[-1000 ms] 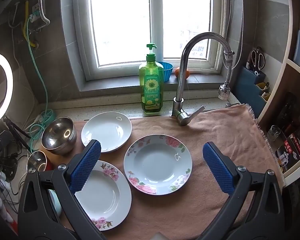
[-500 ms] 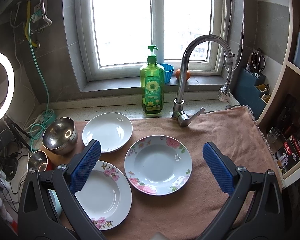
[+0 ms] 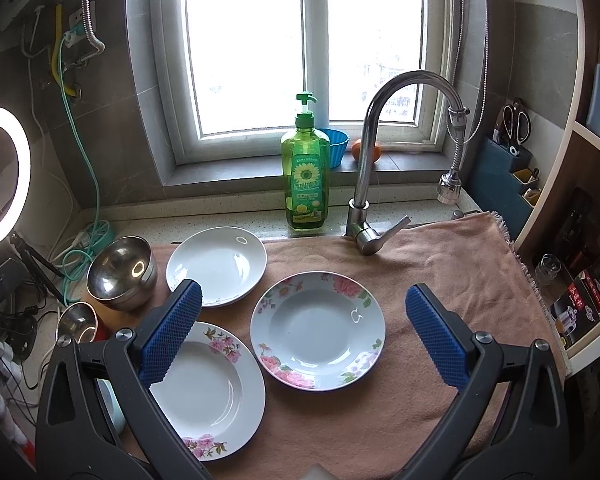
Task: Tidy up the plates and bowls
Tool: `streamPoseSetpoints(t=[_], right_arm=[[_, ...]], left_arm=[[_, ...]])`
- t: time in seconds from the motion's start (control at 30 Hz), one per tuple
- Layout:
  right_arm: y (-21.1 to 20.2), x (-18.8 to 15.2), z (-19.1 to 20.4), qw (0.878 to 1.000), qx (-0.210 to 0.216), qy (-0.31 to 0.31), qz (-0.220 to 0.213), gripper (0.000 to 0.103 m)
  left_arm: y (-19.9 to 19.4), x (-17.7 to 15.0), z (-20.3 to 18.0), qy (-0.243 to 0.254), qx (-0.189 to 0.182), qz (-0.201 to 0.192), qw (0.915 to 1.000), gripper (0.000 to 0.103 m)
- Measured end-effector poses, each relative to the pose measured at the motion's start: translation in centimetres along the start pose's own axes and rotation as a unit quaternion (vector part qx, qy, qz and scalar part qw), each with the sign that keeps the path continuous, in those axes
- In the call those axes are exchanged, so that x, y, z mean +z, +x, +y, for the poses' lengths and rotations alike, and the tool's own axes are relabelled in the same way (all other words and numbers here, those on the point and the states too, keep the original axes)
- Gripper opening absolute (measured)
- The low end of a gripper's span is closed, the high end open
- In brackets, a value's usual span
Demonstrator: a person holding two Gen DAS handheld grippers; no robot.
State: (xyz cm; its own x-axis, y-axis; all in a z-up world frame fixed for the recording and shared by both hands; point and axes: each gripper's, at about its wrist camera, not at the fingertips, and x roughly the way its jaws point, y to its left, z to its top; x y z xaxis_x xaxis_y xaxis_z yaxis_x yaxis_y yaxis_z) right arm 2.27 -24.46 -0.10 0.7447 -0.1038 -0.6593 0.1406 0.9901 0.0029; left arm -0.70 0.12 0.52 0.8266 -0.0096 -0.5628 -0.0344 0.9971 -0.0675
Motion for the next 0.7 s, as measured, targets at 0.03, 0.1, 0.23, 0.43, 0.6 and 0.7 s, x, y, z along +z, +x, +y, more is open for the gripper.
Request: streamPoseSetpoints(t=[0.03,0.1,0.23,0.43,0.6,0.7], right_arm=[[0.00,0.00,0.01,1.000,0.000,0.000,0.000,0.103],[-0.03,-0.03,0.03,1.000,0.000,0.000,0.000,0.103],[-0.01,-0.04,-0.05,1.000,0.000,0.001,0.000,0.103],[0.00,-0.02,-0.06,1.000,0.000,0.001,0.000,0.103],[-0.03,-0.06,-0.04,1.000,0.000,0.000,0.000,0.103],[-0.03,-0.05,-0.04,1.000,0.000,0.000,-0.001,0.103]], left_arm=[[0.01,0.00,0.00,0.000,0.000,0.000,1.0000,0.103],[0.03,0.00,0.03,0.001,0.000,0.001,1.0000,0.102],[-0.02,-0.03,0.02,0.000,-0.001,0.000,1.0000,0.102],[-0.03,-0.03,-0.12,0.002,0.000,0.000,1.0000,0.102],[-0.01,0.05,-0.11,0.001,-0.001,0.000,1.0000,0.102],[0.02,0.16,-0.13,0.001,0.000,0.000,1.0000,0.103]])
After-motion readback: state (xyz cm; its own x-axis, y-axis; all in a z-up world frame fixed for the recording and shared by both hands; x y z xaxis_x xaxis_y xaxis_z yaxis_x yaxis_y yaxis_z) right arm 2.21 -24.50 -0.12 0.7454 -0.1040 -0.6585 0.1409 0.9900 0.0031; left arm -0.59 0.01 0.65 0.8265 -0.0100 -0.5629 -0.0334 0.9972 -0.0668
